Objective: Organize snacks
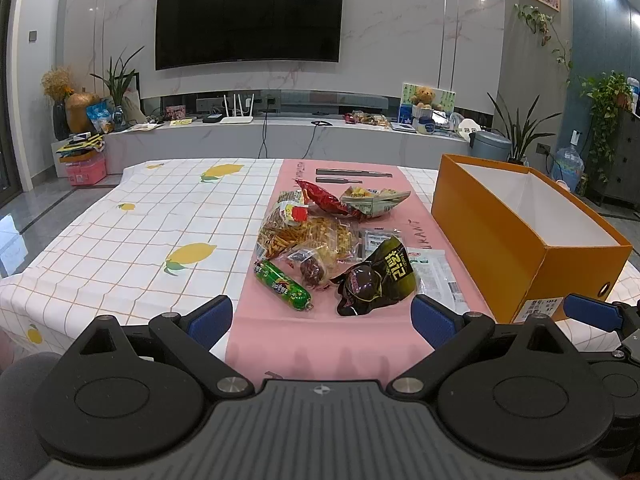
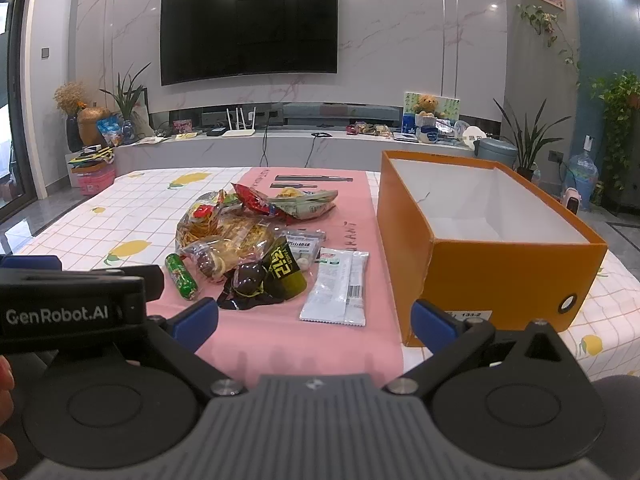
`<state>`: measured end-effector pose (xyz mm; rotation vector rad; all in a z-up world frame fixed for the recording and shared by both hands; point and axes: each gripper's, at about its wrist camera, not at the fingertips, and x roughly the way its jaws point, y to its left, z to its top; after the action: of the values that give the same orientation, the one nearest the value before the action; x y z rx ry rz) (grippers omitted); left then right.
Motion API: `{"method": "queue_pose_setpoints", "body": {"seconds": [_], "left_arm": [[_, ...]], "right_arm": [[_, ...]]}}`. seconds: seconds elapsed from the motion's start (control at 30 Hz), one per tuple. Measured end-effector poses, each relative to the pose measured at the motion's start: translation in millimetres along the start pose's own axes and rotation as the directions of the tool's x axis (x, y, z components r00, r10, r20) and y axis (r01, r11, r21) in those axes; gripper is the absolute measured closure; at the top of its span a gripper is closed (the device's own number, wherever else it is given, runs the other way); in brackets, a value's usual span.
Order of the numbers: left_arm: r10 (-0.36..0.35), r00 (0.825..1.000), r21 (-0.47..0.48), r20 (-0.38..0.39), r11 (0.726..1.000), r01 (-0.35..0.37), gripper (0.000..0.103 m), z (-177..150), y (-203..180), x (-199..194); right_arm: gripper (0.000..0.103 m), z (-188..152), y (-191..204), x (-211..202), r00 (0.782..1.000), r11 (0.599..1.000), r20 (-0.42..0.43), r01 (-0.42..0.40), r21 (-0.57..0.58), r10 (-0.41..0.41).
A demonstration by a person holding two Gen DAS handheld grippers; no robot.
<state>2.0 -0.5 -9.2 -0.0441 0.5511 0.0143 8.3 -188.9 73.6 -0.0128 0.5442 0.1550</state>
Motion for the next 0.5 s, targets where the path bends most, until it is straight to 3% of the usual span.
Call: {"method": "queue_pose_setpoints", "body": {"seconds": [0.5], "left_arm": [[-0.001, 1.000, -0.001, -0.013, 1.000, 0.001, 0.000, -3.2, 0.9, 1.9]], "right_arm": [[0.003, -0.5, 3.1, 1.5, 1.000, 1.000, -0.008, -0.006, -0.010, 0.006]]}}
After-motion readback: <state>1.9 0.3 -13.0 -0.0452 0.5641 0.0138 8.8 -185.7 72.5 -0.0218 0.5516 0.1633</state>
